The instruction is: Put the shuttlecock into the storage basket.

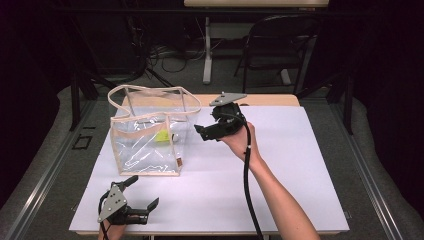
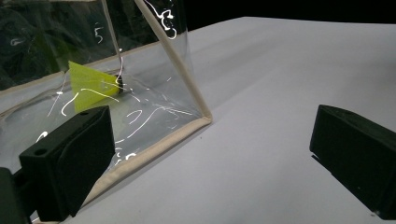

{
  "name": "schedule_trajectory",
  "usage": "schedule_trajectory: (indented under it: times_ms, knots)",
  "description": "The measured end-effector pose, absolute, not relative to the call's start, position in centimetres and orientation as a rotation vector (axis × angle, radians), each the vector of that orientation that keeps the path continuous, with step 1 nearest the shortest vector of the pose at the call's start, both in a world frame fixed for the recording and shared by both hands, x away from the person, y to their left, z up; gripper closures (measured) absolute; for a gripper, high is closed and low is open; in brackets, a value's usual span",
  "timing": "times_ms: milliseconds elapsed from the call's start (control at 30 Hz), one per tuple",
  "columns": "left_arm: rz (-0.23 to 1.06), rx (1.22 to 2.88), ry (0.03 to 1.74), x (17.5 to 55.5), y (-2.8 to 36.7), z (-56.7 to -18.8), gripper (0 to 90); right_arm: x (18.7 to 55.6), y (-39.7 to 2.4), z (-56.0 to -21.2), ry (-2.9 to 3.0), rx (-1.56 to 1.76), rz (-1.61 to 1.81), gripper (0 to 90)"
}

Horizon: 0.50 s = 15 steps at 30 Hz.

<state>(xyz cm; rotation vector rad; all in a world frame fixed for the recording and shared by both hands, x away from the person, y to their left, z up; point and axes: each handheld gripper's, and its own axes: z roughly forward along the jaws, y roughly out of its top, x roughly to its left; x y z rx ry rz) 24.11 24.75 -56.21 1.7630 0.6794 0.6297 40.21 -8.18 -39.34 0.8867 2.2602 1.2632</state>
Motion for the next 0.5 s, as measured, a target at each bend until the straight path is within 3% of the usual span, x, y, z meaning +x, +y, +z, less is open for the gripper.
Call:
schedule_trajectory:
  times_ms: [500]
  knots:
    - [0.632,1.764,0.671,24.2,24.8,-56.2,0.2,38.1,-11.6,-42.2,2.259,0.911,1.259,2.9]
